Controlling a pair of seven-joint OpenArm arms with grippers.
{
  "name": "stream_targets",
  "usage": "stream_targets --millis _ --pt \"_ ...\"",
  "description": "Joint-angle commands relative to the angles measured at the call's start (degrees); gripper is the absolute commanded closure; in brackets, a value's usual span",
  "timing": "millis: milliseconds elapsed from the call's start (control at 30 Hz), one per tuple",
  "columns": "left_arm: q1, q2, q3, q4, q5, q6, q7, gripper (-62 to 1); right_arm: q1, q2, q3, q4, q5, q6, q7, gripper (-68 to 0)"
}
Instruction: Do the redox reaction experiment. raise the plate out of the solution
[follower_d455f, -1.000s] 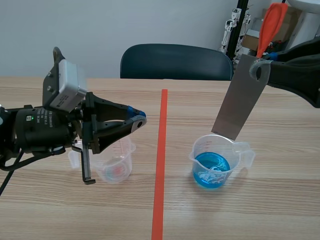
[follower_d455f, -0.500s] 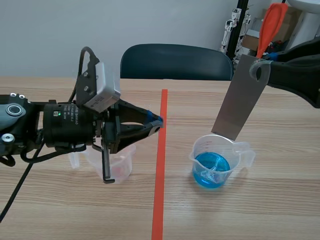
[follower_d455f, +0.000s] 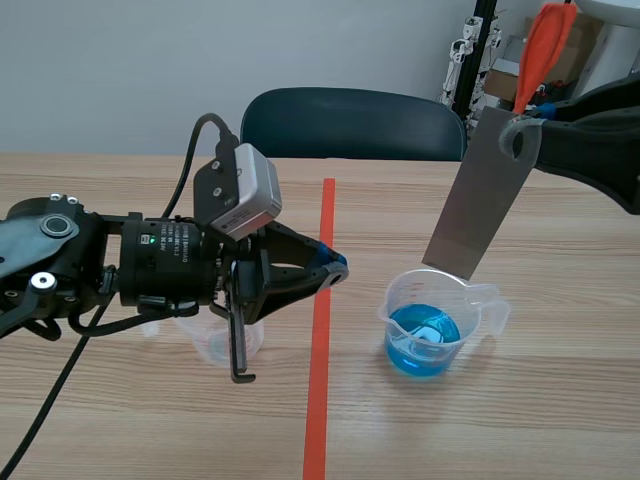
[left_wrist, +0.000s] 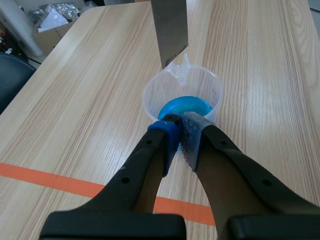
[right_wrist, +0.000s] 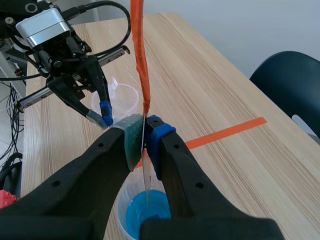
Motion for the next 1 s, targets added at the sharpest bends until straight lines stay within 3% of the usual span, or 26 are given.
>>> stream_targets --millis 0,67,167,300,967 --pt "-0.5 0.74 -0.07 0.24 -0.87 -0.09 -0.5 -2.7 0.98 0.9 1.33 0.68 1.05 0.04 1.11 -0.6" --pt "-0.5 0.72 -0.07 0.24 -0.96 -0.09 0.15 -2.7 0.98 0.9 1.33 0.68 1.05 0.04 1.11 -0.6" --pt "-0.5 0.7 -0.07 0.22 -4.11 -0.09 2.89 -2.7 0.98 0.9 1.33 0.68 1.05 0.04 1.11 -0.6" --pt "-0.5 0.72 -0.07 0.17 -5.95 -0.09 4.2 -2.7 0.98 0.87 1.33 0.68 1.07 0.04 1.14 -0.6" --pt "-0.5 0.72 -0.07 0.17 -6.45 -0.09 6.34 -2.7 0.96 0.9 1.33 0.68 1.05 0.04 1.11 -0.6"
